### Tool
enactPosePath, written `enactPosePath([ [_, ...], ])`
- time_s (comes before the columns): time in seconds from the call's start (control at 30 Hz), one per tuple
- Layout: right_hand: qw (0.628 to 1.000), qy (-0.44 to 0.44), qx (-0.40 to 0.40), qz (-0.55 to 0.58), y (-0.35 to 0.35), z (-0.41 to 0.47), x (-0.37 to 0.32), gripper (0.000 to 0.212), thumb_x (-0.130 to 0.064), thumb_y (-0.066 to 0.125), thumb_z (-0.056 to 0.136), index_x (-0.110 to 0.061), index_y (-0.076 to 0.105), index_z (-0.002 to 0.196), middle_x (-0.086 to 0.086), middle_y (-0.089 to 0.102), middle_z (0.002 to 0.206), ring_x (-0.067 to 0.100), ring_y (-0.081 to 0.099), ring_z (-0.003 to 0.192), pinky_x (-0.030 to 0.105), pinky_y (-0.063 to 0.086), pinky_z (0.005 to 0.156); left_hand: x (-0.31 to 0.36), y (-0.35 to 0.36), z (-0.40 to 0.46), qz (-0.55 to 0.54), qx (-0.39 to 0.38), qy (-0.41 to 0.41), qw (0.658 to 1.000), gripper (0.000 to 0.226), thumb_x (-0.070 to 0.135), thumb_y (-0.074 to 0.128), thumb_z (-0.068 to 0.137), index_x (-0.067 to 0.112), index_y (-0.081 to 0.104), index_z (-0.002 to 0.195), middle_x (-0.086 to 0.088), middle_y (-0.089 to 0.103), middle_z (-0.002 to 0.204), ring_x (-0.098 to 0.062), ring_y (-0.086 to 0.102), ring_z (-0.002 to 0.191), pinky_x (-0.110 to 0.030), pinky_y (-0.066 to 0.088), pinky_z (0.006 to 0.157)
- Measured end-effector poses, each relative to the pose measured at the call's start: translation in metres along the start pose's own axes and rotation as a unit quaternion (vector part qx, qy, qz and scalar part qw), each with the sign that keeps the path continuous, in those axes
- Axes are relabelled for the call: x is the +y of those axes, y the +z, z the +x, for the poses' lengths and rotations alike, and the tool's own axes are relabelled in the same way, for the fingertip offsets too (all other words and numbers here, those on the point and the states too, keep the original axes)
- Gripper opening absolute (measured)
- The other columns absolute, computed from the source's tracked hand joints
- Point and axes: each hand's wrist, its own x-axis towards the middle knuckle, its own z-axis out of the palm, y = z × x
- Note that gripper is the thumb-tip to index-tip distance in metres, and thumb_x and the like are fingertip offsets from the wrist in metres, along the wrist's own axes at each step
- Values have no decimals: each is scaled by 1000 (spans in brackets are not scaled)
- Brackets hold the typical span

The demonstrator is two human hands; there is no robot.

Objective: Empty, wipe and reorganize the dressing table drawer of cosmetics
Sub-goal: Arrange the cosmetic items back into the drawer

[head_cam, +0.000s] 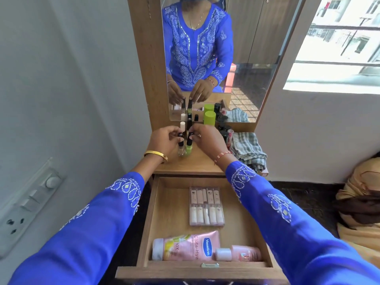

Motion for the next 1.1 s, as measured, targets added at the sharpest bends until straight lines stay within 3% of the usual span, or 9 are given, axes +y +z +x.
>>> enactPosePath([
  [0.1,1000,-13,6,26,-3,-23,-6,22,-17,57,89,-13,64,109,8,70,96,26,63,92,33,51,78,0,-14,-22,-19,-6,9,1000,19,8,70,77,12,70,95,-4,69,90,-13,61,82,-21,48,78],
  [0.23,998,-17,-16,52,2,-54,-13,22,-20,59,89,-16,64,110,3,71,99,18,61,81,30,51,76,-5,-29,-51,-49,-11,4,999,18,8,70,76,13,69,94,3,66,84,-7,61,77,-3,45,68],
  [0.3,998,-17,-37,55,9,-65,-14,20,-20,59,88,-18,65,108,0,71,98,14,56,75,25,47,71,-12,-31,-65,-53,-19,-6,998,18,9,71,76,16,69,92,6,66,81,-3,61,74,0,45,65],
  [0.4,996,-8,-73,56,23,-76,-14,19,-19,59,88,-19,65,107,1,71,97,18,63,84,28,50,75,-29,-28,-82,-56,-40,-23,997,20,6,72,74,21,68,87,11,65,77,-3,61,74,-15,51,75],
  [0.5,993,1,-111,42,41,-83,-14,22,-17,57,88,-19,63,109,4,70,96,20,65,87,35,55,79,-45,-20,-92,-15,-67,-48,996,19,9,72,74,16,70,92,0,70,88,-14,64,83,-27,51,82],
  [0.63,990,8,-138,20,67,-87,-13,24,-16,56,88,-17,62,111,9,70,98,26,65,91,39,54,83,-64,-10,-93,66,-75,-46,994,22,9,72,75,10,71,96,-7,67,101,-15,57,89,-21,39,80],
  [0.73,990,12,-140,4,83,-86,-13,23,-16,54,89,-15,62,110,12,69,103,29,63,97,38,52,83,-73,-5,-90,130,-70,-30,989,24,12,73,74,12,72,98,-9,63,96,-24,54,96,-22,34,77],
  [0.9,992,14,-129,-13,104,-82,-17,25,-15,49,91,-13,59,114,14,68,104,32,61,100,37,50,80,-80,4,-90,230,-41,8,972,25,17,72,75,17,72,100,-10,56,85,-29,52,90,-34,38,76],
  [1.1,993,29,-112,3,116,-80,-19,25,-13,46,91,-11,58,113,16,68,105,33,61,99,35,47,76,-83,7,-93,299,-56,-2,953,25,20,62,82,22,69,106,-10,56,95,-30,50,97,-37,36,79],
])
